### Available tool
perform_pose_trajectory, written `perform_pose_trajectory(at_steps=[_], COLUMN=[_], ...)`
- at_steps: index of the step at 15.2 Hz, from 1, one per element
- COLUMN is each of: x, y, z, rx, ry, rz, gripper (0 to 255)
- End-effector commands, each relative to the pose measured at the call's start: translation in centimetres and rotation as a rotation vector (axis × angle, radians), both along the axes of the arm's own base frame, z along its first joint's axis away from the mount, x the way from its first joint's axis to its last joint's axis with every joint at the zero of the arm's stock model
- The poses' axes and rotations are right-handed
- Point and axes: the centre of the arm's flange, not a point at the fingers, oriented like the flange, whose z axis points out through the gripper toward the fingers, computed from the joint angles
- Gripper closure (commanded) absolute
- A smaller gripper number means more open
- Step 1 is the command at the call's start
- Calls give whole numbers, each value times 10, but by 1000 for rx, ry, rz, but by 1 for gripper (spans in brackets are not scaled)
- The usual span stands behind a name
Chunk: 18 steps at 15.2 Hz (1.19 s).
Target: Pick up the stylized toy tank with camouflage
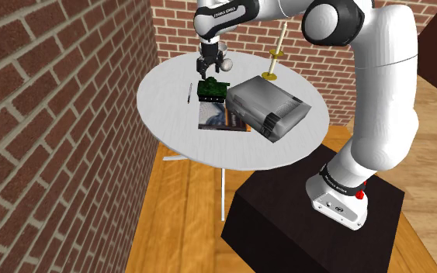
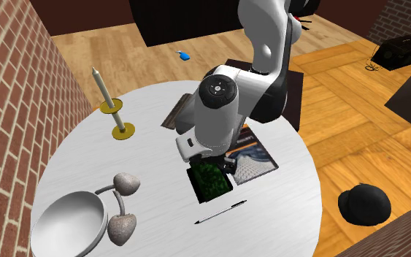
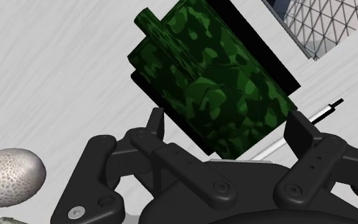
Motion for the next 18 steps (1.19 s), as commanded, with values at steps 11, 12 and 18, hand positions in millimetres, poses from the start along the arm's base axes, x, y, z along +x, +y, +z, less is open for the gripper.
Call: perform_pose_trajectory(at_steps=[11,12,18], x=[0,0,1], y=[1,1,0], z=[-34,-34,-29], rx=[0,0,0], ry=[0,0,0], rz=[0,0,0], gripper=[255,255,255])
